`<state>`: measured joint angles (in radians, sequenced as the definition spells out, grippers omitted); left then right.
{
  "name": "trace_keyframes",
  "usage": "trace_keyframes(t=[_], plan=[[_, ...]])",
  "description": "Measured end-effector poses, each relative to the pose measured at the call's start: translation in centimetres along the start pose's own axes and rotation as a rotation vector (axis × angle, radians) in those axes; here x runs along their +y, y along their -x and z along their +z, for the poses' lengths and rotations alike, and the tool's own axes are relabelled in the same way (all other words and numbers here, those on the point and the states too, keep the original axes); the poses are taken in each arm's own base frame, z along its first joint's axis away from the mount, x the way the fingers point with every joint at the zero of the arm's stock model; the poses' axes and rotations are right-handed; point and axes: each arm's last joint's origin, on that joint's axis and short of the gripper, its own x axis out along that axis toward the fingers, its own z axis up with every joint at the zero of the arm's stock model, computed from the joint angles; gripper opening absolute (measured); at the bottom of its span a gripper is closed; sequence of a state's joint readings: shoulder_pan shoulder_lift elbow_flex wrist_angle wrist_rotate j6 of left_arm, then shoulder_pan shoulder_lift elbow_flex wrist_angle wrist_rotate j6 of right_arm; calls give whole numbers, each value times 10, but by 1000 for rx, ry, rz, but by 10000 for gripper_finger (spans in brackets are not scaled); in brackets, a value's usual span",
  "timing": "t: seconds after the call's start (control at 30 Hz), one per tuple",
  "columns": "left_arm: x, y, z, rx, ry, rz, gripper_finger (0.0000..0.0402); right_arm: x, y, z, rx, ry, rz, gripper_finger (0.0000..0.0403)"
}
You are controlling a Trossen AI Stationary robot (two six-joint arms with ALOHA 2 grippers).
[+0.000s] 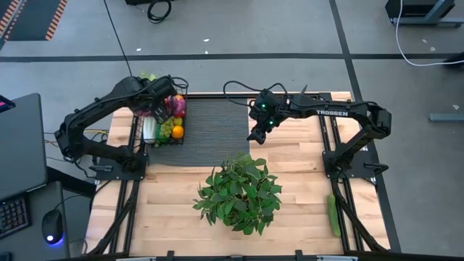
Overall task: Build produce basket
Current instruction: Put the purple garlic into the wire basket, then put the green cucumber into the wire basket
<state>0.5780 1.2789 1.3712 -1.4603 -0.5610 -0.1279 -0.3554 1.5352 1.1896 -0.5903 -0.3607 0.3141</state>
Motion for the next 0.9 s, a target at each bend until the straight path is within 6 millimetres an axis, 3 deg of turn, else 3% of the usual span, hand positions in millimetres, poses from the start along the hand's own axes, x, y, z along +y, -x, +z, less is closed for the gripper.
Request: trace_keyframes(t=[0.23,0.57,0.9], plan=[[4,5,-3,24,55,4,232,0,0,0,1,-7,2,248],[28,59,6,-183,282,-54,232,0,0,0,3,-39,6,248],[29,82,20,-356,437,-257,238,-7,2,-15,125,-332,-127,251]])
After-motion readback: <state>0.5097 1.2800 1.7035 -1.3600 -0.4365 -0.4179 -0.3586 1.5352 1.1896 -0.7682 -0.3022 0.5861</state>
